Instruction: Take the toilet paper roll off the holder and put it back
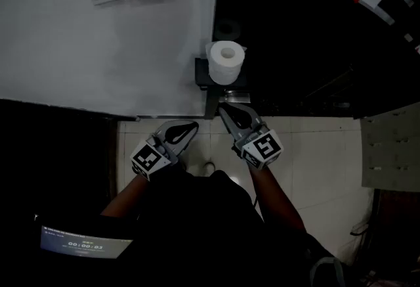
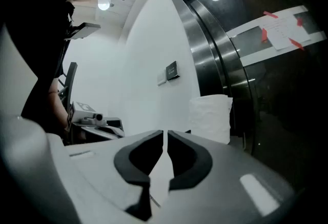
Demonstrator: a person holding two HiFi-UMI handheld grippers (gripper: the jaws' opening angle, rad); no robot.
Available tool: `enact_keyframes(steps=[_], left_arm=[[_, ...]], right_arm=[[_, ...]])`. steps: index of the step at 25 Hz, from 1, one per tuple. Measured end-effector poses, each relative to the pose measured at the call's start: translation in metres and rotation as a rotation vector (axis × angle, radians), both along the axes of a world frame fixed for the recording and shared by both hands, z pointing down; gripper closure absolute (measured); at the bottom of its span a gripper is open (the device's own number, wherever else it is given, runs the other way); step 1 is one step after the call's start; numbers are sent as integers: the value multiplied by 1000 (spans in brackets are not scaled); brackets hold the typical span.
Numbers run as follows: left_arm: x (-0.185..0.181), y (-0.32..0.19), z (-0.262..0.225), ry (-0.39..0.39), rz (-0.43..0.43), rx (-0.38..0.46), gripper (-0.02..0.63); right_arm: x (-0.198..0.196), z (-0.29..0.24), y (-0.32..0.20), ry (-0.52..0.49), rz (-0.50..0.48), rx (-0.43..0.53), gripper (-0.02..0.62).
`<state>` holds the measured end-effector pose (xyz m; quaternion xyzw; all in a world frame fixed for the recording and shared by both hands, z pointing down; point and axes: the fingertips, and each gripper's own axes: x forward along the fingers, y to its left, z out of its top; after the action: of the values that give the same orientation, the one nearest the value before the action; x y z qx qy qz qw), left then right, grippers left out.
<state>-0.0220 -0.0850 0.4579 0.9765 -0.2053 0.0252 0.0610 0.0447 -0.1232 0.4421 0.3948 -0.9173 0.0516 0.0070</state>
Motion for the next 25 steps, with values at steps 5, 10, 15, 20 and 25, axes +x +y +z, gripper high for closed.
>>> enact_keyframes(steps=[5, 10, 15, 20, 25], left_arm=[[-4, 0, -1, 2, 2, -10, 601], [-10, -3, 4, 6, 1, 8, 601], [-16, -5, 5, 4, -2, 3, 601], [-18, -6, 7, 8, -2, 11, 601], [-23, -8, 8, 7, -15, -1, 601]], right_arm=[[17, -18, -28, -8, 76, 59, 535], [29, -29, -55, 2, 170, 56, 324], [32, -38, -87, 25, 230, 40, 133], [27, -38, -116, 78, 252, 3, 123], [24, -28, -135, 146, 279, -50, 123]])
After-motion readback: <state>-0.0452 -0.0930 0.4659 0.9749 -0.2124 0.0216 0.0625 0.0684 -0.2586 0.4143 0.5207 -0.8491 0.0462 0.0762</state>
